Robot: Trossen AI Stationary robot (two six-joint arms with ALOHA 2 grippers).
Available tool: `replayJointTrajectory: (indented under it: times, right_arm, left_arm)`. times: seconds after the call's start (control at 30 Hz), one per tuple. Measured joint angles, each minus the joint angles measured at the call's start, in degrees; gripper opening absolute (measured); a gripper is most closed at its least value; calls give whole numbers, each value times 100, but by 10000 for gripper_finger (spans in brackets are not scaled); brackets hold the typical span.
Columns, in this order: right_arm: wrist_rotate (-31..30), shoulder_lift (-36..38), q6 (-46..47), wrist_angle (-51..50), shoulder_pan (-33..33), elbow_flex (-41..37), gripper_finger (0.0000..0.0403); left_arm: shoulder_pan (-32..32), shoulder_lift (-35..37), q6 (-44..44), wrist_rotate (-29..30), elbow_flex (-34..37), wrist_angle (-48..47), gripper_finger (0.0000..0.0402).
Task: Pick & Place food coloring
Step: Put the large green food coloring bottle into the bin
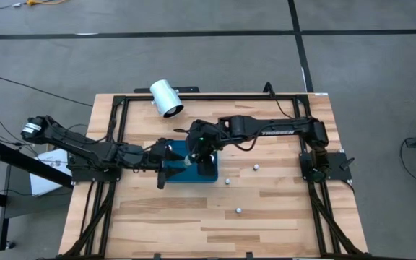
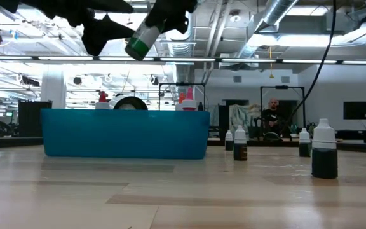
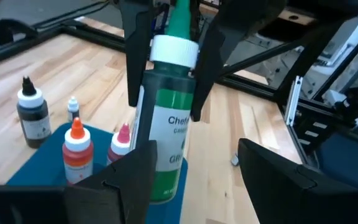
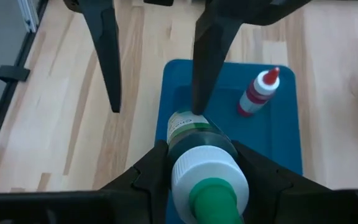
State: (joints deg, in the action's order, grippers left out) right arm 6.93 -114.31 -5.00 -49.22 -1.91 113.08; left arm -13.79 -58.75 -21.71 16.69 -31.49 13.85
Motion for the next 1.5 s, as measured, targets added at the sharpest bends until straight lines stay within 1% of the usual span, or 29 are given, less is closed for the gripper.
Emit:
replayJointTrajectory:
  times: [0.1, 0.27, 0.4, 0.53, 0.73, 0.87, 1.03, 1.17, 1.3, 1.4, 1.5]
  right_arm:
    - [43, -23, -4, 1, -16, 0, 139]
    - [231, -16, -1, 240, -49, 11, 136]
    - [192, -18, -3, 256, -61, 11, 137]
    - [193, -18, -15, 296, -81, 10, 139]
    - [205, -18, -105, 516, -70, 4, 137]
    - [213, -18, -103, 511, -66, 8, 139]
    - [212, -18, -101, 454, -63, 11, 137]
    - [210, -16, -100, 365, -46, 13, 142]
    - [216, -16, -91, 336, -46, 13, 148]
    - [235, -16, -85, 322, -46, 13, 145]
    - [254, -16, -86, 320, -46, 13, 140]
  left_arm:
    - [98, -26, -156, -15, -6, -134, 220]
    - [229, -65, -172, -77, -13, -140, 220]
    - [351, -65, -167, -109, -13, -184, 220]
    - [449, -64, -145, -323, -13, -185, 220]
    - [556, -270, -147, -591, -13, -113, 220]
    - [562, -419, -147, -595, -11, 15, 220]
    - [564, -423, -147, -589, -11, -17, 218]
    - [564, -423, -146, -590, -6, -19, 200]
    - [562, -423, -111, -599, -6, -24, 165]
    - [560, -423, -79, -627, -6, -24, 140]
    - [560, -423, -77, -636, -6, -18, 131]
